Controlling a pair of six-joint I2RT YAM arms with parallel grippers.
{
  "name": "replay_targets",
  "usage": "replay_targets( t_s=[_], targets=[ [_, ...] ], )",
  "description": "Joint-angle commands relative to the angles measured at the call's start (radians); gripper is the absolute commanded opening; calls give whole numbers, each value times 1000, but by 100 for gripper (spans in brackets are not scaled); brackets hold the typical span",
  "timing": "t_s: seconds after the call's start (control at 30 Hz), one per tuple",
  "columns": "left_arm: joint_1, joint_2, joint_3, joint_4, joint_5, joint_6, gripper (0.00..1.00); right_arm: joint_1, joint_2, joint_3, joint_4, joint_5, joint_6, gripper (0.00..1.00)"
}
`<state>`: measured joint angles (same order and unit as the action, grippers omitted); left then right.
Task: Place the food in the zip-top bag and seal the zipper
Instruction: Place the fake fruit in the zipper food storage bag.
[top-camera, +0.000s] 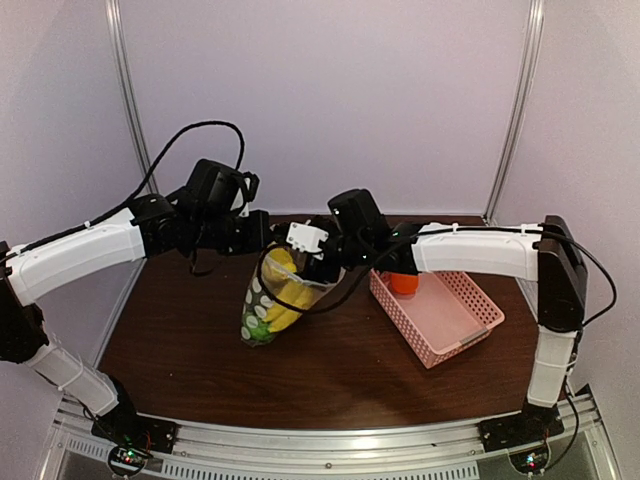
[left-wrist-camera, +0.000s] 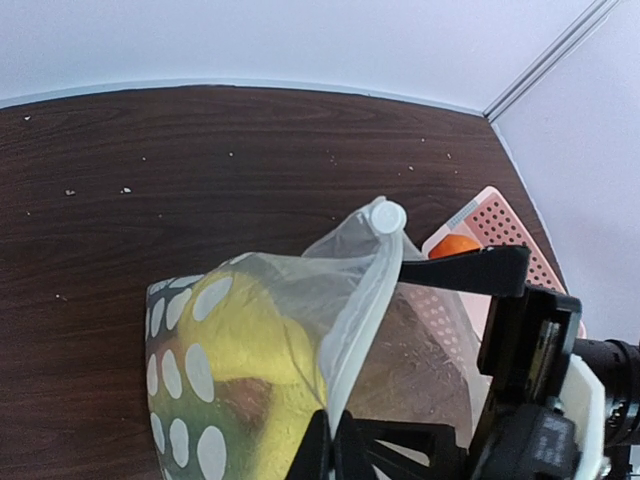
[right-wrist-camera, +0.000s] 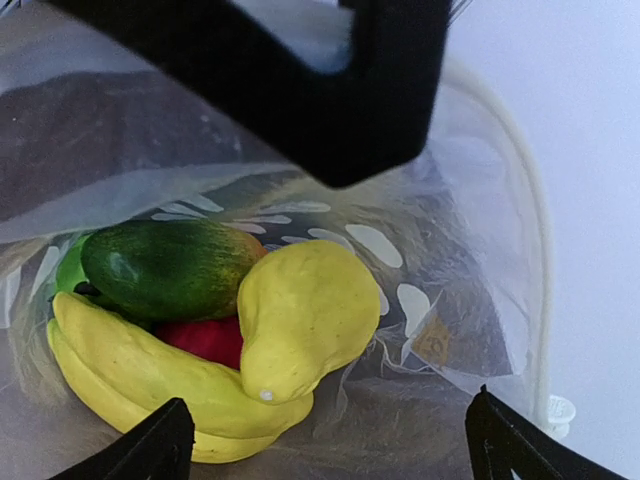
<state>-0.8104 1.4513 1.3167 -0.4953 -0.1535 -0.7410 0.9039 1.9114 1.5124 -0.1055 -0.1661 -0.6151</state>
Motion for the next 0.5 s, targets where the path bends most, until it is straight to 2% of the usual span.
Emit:
replay_targets(
  t_s=[0.0,0.23,0.47],
  targets=[
    [10,-16,4,31,-2,7,0,5,-123,2,-63,-35,86,95],
    [10,-14,-7,44,-2,9,0,-35,-247,31,-276,-55,142,96],
    [10,-11,-13,57,11,10,0,-190,-387,-122,-345,-152,201,95]
  ],
)
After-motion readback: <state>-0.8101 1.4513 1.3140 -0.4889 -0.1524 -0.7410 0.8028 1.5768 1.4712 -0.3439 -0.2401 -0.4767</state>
